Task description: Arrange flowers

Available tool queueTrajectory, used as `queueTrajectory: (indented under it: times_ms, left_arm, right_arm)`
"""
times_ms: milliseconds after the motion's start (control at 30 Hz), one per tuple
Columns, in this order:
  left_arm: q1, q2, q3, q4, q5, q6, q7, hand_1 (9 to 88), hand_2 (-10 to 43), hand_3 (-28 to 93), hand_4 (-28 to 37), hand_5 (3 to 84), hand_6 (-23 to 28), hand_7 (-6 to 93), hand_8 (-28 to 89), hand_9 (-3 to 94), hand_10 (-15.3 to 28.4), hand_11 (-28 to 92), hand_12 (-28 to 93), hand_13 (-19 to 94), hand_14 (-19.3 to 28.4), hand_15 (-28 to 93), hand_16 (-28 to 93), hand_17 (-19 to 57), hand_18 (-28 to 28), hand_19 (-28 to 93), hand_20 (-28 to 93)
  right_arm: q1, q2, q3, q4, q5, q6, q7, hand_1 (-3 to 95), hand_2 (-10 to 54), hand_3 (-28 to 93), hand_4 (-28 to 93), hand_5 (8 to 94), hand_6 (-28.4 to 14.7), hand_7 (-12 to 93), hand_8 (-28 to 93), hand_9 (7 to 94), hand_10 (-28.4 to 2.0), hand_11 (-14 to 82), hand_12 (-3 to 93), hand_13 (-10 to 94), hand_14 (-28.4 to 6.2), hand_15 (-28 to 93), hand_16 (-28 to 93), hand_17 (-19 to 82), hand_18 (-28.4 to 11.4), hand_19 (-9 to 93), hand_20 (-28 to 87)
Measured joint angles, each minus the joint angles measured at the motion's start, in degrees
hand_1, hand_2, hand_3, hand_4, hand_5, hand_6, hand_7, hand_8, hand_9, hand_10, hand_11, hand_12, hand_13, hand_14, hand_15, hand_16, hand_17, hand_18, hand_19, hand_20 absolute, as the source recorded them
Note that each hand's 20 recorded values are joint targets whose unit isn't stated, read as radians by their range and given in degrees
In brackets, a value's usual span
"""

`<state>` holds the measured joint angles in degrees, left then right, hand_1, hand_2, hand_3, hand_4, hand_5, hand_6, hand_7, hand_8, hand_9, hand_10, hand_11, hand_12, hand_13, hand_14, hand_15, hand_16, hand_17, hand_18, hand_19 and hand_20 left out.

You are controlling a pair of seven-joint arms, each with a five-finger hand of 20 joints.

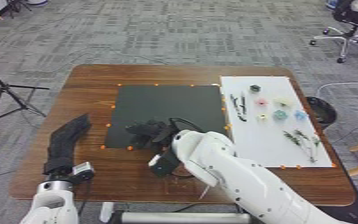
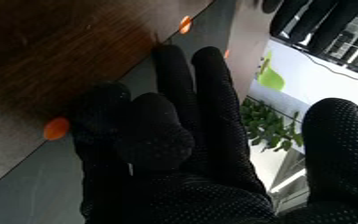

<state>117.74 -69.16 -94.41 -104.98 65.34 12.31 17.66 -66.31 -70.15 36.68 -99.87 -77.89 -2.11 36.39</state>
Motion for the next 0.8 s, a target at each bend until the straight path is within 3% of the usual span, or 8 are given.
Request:
queueTrajectory:
  times_ms: [600,800]
  left_arm:
    - [-0.82,0.14,0.4,0.34,0.01,-0.12,0.0,17.6,14.7,71,-28.3,48.0,5.2,7.8,-6,43.2,13.2,13,13,37,16.0,14,5,4.9,12.2,11,17]
    - [-0.6,0.07,0.25,0.19,0.0,-0.11,0.02,17.3,14.7,71,-28.3,48.4,5.0,8.4,-6,44.0,13.2,14,13,38,16.1,15,5,5.0,12.3,11,17]
  right_arm:
    - [0.92,-1.16,-0.64,1.27,0.0,-0.03,-0.26,19.9,12.9,50,-10,61.8,-6.0,6,-7,62.1,-15.3,7.4,7.3,81,-11.4,78,33,39,-27.7,82,53]
    - [0.87,2.0,0.18,-3.13,0.8,-0.47,-0.41,23.4,12.2,46,-8,61.1,-7.5,5,-6,61.0,-16.5,7.4,7.3,79,-12.2,79,33,38,-28.0,82,53]
